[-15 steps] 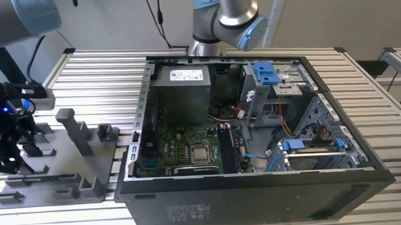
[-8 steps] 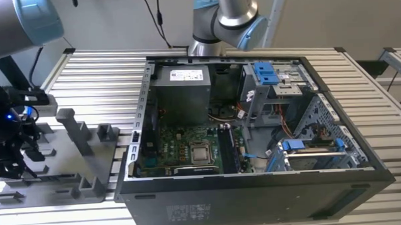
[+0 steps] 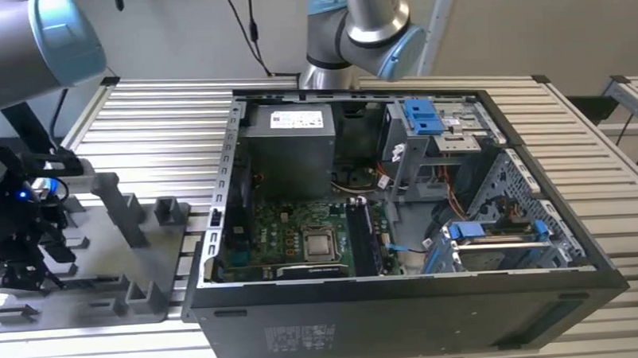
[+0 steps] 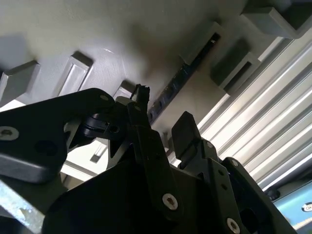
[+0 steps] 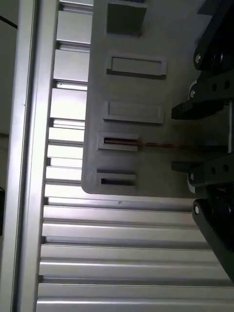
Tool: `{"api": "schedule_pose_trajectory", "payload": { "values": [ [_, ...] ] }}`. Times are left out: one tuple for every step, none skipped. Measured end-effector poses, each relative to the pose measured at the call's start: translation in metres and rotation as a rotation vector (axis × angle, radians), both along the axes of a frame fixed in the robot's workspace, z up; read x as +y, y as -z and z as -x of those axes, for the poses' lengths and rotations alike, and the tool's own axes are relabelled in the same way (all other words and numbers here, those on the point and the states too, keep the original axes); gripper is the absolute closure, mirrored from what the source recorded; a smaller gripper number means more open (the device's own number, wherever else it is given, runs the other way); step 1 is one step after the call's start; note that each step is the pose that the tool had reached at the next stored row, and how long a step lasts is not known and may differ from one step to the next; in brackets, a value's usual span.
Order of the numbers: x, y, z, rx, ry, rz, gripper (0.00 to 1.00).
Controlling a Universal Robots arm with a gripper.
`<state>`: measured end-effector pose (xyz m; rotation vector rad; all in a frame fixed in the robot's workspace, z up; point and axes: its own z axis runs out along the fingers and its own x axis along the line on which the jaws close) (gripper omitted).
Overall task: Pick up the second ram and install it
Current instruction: 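Pick up the second ram and move it above second insertion slot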
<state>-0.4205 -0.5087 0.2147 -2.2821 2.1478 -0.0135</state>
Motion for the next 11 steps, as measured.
{"api": "schedule_pose_trajectory", "payload": {
  "values": [
    [0.0000, 0.0012, 0.0002, 0.0000, -0.002, 0.0000, 0.52],
    [-0.0001, 0.0024, 0.0005, 0.0001, -0.003, 0.0001, 0.52],
    [-0.0001, 0.0037, 0.0008, 0.0001, -0.004, 0.0001, 0.52],
    [-0.0002, 0.0049, 0.0009, 0.0001, -0.005, 0.0001, 0.52],
    [-0.0003, 0.0062, 0.0011, -0.0001, -0.007, 0.0000, 0.52],
    [-0.0004, 0.0074, 0.0013, -0.0001, -0.008, -0.0001, 0.52],
    [-0.0005, 0.0086, 0.0014, -0.0001, -0.009, 0.0000, 0.52],
    [-0.0005, 0.0096, 0.0015, -0.0001, -0.010, -0.0001, 0.52],
    [-0.0006, 0.0106, 0.0016, 0.0000, -0.011, 0.0000, 0.52],
    [-0.0007, 0.0122, 0.0016, -0.0001, -0.012, 0.0000, 0.52],
    [-0.0008, 0.0131, 0.0017, 0.0000, -0.013, 0.0000, 0.52]
  ]
}}
